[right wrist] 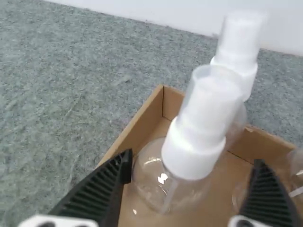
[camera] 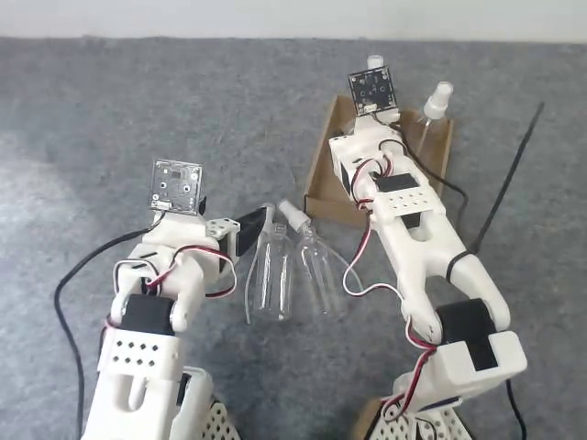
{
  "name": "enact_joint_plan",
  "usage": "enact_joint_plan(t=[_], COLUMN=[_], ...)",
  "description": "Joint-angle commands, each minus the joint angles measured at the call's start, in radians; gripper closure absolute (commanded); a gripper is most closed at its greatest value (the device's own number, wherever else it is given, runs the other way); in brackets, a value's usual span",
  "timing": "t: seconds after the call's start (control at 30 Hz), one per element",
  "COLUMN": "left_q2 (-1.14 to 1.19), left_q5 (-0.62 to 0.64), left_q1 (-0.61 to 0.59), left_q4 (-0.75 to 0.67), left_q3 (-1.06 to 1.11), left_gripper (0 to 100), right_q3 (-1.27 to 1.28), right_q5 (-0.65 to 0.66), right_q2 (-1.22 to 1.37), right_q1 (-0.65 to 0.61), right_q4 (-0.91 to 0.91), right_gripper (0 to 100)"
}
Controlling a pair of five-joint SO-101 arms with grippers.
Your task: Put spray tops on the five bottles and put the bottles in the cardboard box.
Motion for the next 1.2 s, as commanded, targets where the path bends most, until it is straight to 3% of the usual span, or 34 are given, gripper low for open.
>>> enact_joint_plan(t=[0.0, 0.87, 1.17], left_q2=[-0.006, -0.006, -0.006], left_q5=[-0.003, -0.005, -0.005], left_q1=[-0.005, -0.003, -0.002], left_q4=[-0.026, -0.026, -0.026], left_q3=[-0.007, -0.007, -0.007], left_gripper=[69, 69, 69], right_q3=[-0.063, -0.078, -0.221], right_q5=[0.014, 0.083, 0.083], right_q2=[-0.084, -0.194, -0.349], right_q1=[0.005, -0.012, -0.01], right_q4=[0.012, 0.018, 0.213], right_gripper=[63.0, 63.0, 63.0])
